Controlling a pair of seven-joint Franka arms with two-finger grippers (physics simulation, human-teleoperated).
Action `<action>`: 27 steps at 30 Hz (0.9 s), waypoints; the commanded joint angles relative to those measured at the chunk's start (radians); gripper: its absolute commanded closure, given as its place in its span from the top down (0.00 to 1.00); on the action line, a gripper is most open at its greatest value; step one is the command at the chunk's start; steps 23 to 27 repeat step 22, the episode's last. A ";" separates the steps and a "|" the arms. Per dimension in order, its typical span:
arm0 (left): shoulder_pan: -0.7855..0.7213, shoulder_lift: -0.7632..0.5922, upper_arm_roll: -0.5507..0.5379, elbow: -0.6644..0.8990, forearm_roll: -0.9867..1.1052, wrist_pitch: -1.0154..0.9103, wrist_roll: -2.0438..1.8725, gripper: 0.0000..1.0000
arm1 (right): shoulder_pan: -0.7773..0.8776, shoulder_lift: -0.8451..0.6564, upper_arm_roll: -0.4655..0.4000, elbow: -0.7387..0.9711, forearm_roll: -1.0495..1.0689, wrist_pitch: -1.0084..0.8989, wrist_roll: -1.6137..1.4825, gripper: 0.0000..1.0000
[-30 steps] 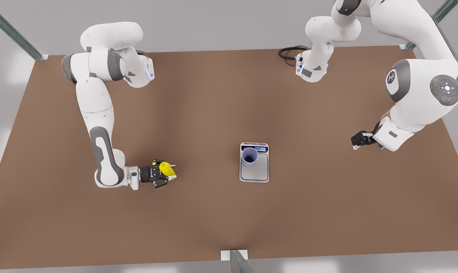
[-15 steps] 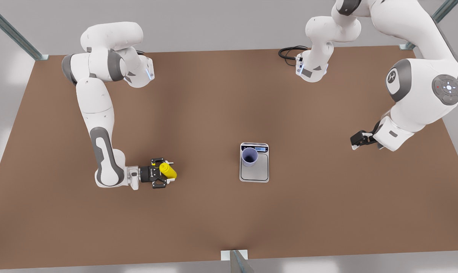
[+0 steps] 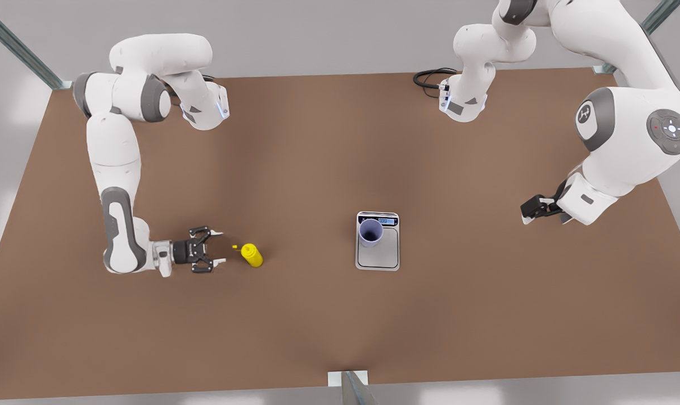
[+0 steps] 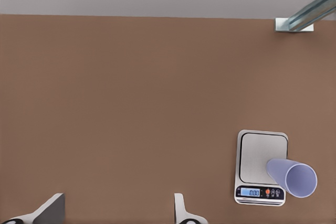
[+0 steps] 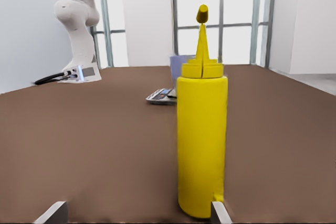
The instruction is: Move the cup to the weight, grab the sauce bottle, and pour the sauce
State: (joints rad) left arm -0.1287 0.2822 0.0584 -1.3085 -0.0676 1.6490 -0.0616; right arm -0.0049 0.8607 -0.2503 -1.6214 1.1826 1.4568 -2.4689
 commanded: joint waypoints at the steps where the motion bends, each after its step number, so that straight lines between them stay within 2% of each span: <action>1: 0.000 0.002 0.000 0.000 -0.001 0.000 0.000 1.00 | 0.000 -0.002 -0.015 0.014 -0.018 -0.009 0.023 1.00; 2: 0.000 0.002 0.000 0.000 -0.001 0.000 -0.001 1.00 | 0.013 -0.023 -0.087 0.087 -0.109 -0.049 0.186 1.00; 5: 0.000 0.002 0.000 0.000 -0.001 0.000 -0.001 1.00 | 0.031 -0.052 -0.095 0.368 -0.357 -0.035 0.879 1.00; 8: 0.000 0.000 0.001 0.000 -0.001 -0.002 0.000 1.00 | 0.111 -0.111 -0.113 0.452 -0.524 0.074 1.455 1.00; 10: 0.000 0.000 0.000 0.000 -0.003 0.000 0.000 1.00 | 0.143 -0.131 -0.115 0.529 -0.721 0.085 1.665 1.00; 12: -0.002 0.000 0.000 0.000 -0.005 -0.003 0.000 1.00 | 0.164 -0.245 -0.101 0.509 -0.952 0.085 1.930 1.00; 15: 0.000 0.000 0.000 0.000 -0.005 -0.003 0.000 1.00 | 0.134 -0.503 0.040 0.331 -1.104 0.086 2.200 1.00; 18: 0.000 0.000 0.000 0.000 -0.001 -0.003 0.000 1.00 | 0.108 -0.617 0.106 0.239 -1.097 0.111 2.331 1.00; 27: 0.000 0.000 0.000 0.000 -0.001 -0.003 0.000 1.00 | 0.102 -0.615 0.106 0.238 -1.095 0.114 2.328 1.00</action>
